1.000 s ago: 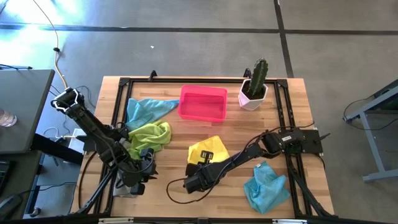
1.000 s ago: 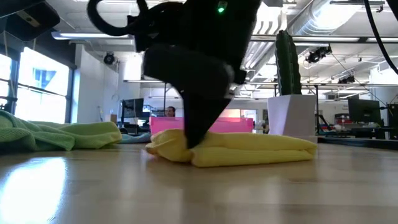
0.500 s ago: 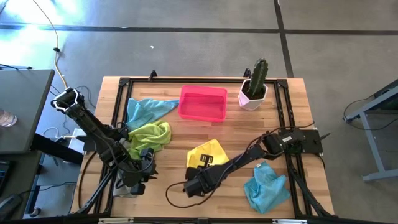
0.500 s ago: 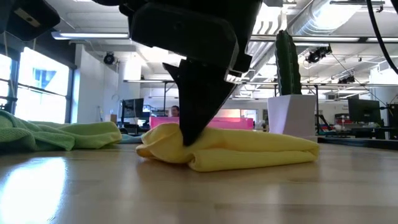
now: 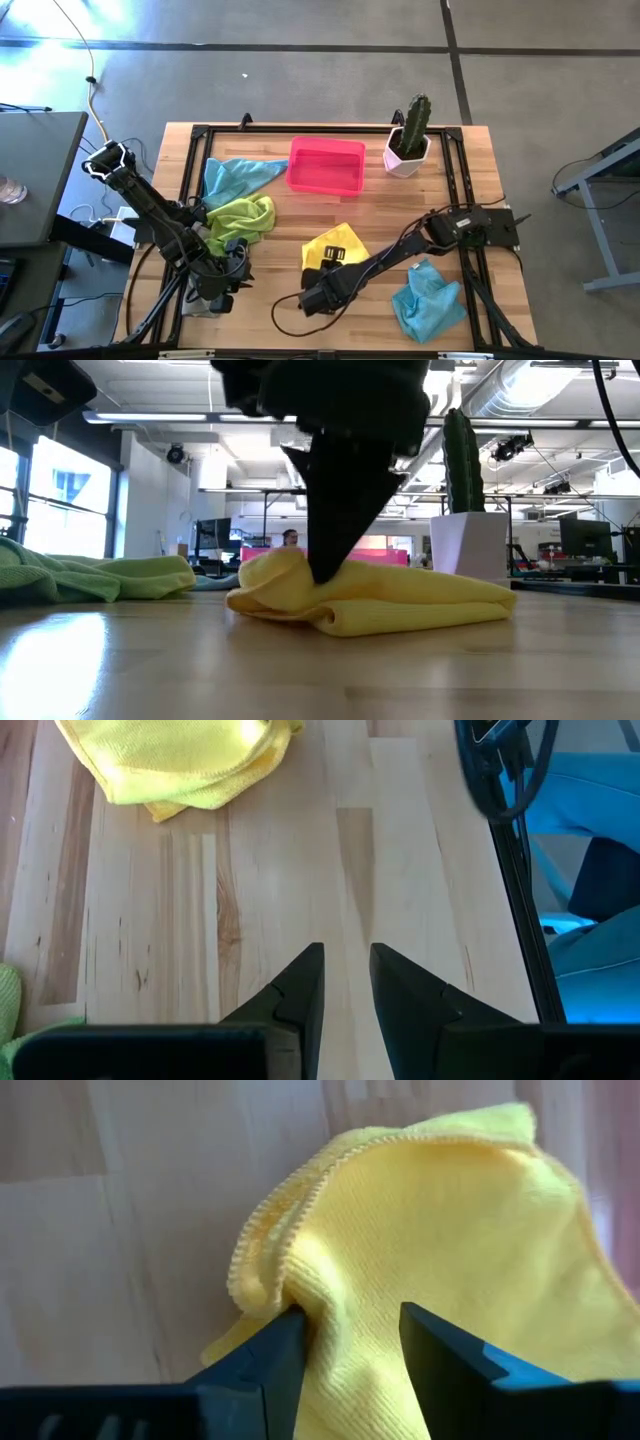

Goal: Fold microfiber towels
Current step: Fold the yellow microfiber cloth on the table

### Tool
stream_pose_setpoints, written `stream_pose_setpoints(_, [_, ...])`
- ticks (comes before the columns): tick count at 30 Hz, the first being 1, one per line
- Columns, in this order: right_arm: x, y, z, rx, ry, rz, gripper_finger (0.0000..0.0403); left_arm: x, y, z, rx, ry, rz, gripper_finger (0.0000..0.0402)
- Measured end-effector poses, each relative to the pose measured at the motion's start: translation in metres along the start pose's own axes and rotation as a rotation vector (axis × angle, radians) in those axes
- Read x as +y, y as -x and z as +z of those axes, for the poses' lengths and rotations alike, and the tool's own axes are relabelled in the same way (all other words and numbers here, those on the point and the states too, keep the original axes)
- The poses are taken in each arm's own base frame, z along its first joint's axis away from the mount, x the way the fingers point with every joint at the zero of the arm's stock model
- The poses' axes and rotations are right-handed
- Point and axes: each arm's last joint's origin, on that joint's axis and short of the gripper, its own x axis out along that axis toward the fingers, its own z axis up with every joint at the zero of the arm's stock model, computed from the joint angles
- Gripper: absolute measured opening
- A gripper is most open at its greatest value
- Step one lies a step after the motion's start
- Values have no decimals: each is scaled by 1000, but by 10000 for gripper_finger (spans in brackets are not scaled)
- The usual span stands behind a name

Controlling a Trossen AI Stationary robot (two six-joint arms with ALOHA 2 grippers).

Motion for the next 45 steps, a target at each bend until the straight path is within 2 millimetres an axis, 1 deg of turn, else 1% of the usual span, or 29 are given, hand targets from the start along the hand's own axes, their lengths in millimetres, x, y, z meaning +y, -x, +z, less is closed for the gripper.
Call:
stream_pose_setpoints(4, [-2, 13, 0, -18, 0, 10, 155, 0, 0, 0, 0, 0, 0, 76])
stream_pose_setpoints(6, [1, 16, -2, -22, 11, 14, 152, 0, 0, 0, 0, 0, 0, 76])
stream_pose_setpoints(10, [5, 14, -4, -20, 46, 13, 152, 0, 0, 0, 0, 0, 0, 76])
stream_pose_setpoints(17, [7, 7, -5, -46, 41, -20, 152, 0, 0, 0, 0, 3, 0, 76])
stream_pose_setpoints(23, [9, -1, -8, -16, 52, -26, 147, 0, 0, 0, 0, 16, 0, 76])
stream_pose_setpoints(25, [10, -2, -8, -9, 53, -16, 138, 0, 0, 0, 0, 18, 1, 76])
stream_pose_setpoints(27, [10, -2, -8, -9, 52, -14, 119, 0, 0, 0, 0, 18, 0, 76])
stream_pose_setpoints(29, [10, -2, -8, -6, 55, -14, 91, 0, 0, 0, 0, 18, 1, 76])
stream_pose_setpoints(33, [11, -2, -10, 26, 60, 15, 18, 0, 0, 0, 0, 18, 0, 76])
stream_pose_setpoints(34, [11, -2, -11, 37, 62, 21, 9, 0, 0, 0, 0, 18, 0, 76])
stream_pose_setpoints(38, [11, 3, -12, 46, 68, 24, 15, 0, 0, 0, 0, 18, 0, 76])
stream_pose_setpoints(42, [8, 18, -13, 28, 69, 35, 3, 0, 0, 0, 0, 18, 0, 76])
stream_pose_setpoints(45, [9, 26, -14, 20, 55, 50, 6, 0, 0, 0, 0, 18, 1, 76])
